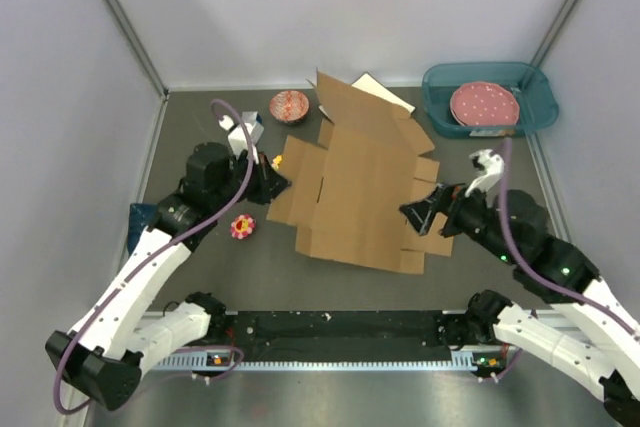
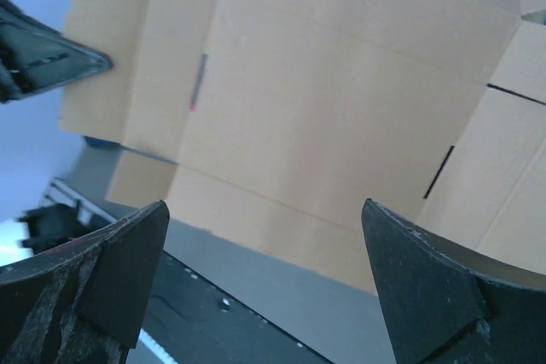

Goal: Fold the paper box

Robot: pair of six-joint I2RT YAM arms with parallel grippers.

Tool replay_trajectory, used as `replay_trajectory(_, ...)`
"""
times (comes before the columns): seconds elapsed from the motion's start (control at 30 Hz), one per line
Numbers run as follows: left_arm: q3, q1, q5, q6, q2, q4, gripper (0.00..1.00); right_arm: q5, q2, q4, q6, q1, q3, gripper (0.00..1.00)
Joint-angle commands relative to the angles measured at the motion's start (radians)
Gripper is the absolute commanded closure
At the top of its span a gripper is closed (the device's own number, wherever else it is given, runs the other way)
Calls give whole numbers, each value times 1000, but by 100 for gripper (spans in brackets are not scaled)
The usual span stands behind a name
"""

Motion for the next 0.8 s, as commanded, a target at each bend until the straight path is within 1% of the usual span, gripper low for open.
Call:
replay_trajectory(0.0, 154, -2, 269, 123, 34, 140, 100, -49, -5, -56, -51, -4, 173, 4)
replay_trajectory(0.03, 220, -2, 308, 134, 52, 134, 100, -61, -6, -64, -58, -2, 217, 4)
replay_trajectory(0.07, 254, -2, 342, 143, 71, 117, 100, -90, -5, -75, -63, -4, 239, 4)
replay_trajectory(0.1, 287, 0, 410, 160, 111, 111, 100, -101, -3, -79, -66, -2, 256, 4)
replay_trajectory(0.13, 355, -2, 435, 167, 131, 103, 100, -112, -2, -82, -65, -4, 286, 4)
replay_trajectory(0.17, 393, 0, 463, 174, 152, 93, 100, -127, -2, -87, -65, -2, 296, 4)
replay_trajectory(0.2, 429, 0, 522, 178, 195, 86, 100, -132, -3, -89, -65, -4, 302, 4)
replay_trajectory(0.23, 500, 0, 553, 180, 215, 80, 100, -133, -3, -90, -63, -2, 309, 4)
replay_trajectory(0.27, 539, 0, 580, 178, 238, 77, 100, -132, -3, -93, -62, -2, 311, 4)
replay_trajectory(0.37, 669, 0, 705, 149, 319, 82, 100, -170, -8, -104, -59, -4, 308, 4)
replay_trajectory(0.4, 696, 0, 750, 108, 353, 92, 100, -176, -11, -108, -59, -2, 308, 4)
replay_trajectory(0.43, 725, 1, 824, 73, 367, 147, 100, -182, -13, -112, -60, -2, 310, 4)
replay_trajectory(0.5, 739, 1, 882, -16, 395, 200, 100, -199, -14, -118, -68, -2, 317, 4)
replay_trajectory(0.53, 746, 1, 899, -32, 399, 224, 100, -208, -17, -119, -81, -2, 328, 4)
replay_trajectory(0.63, 745, 32, 913, -41, 435, 215, 100, -282, -14, -119, -109, -2, 358, 4)
replay_trajectory(0.67, 740, 64, 922, -40, 450, 200, 100, -308, -14, -119, -114, -2, 365, 4)
replay_trajectory(0.77, 690, 130, 924, -32, 517, 189, 100, -323, -20, -119, -117, -2, 375, 4)
